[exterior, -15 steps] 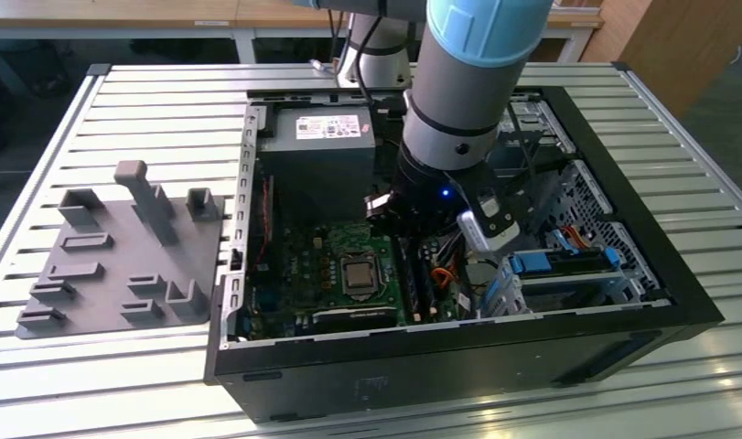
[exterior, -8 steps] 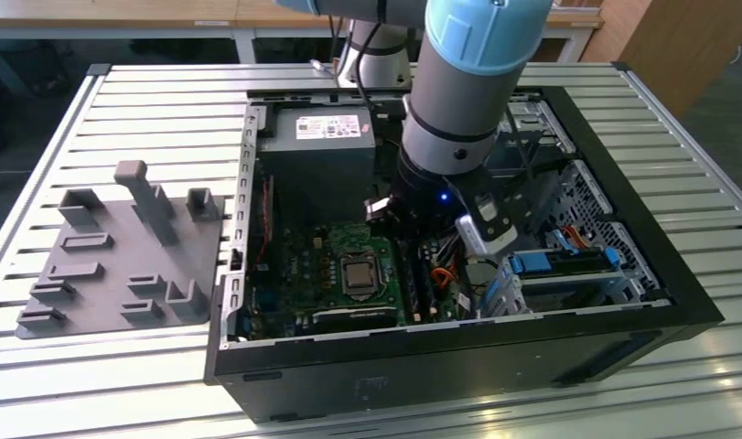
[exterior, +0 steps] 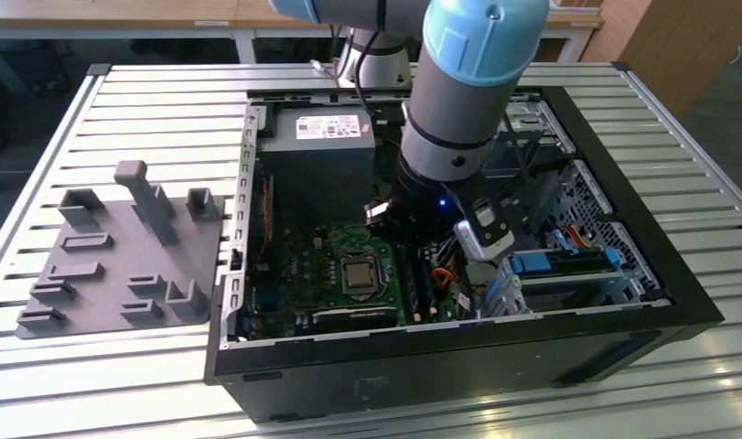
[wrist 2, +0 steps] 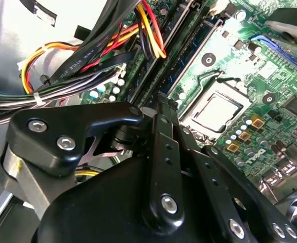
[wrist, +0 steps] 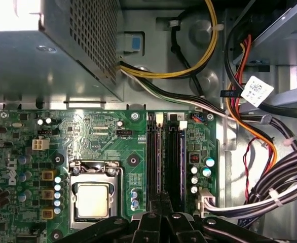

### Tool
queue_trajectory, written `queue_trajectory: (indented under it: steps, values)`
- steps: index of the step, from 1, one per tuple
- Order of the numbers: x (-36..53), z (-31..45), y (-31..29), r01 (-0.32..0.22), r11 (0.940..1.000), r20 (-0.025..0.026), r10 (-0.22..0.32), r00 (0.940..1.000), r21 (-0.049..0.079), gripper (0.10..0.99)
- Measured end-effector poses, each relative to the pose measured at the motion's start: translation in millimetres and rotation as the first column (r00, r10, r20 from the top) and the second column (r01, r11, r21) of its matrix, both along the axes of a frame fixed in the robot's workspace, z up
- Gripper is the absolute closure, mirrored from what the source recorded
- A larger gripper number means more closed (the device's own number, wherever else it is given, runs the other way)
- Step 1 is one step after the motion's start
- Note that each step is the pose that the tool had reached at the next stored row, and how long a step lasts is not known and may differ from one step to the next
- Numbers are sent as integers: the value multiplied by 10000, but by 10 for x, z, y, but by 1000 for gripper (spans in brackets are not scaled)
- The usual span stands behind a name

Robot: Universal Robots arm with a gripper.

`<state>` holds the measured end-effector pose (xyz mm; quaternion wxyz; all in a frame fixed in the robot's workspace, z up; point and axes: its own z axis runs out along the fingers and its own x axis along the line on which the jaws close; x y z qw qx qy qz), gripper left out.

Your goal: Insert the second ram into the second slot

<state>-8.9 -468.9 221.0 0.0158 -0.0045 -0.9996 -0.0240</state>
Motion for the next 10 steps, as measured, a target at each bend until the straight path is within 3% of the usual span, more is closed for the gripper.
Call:
queue_trajectory:
  steps: [10]
  values:
    - [0, -56, 0, 1, 10000, -2, -1, 10000, -6, 980]
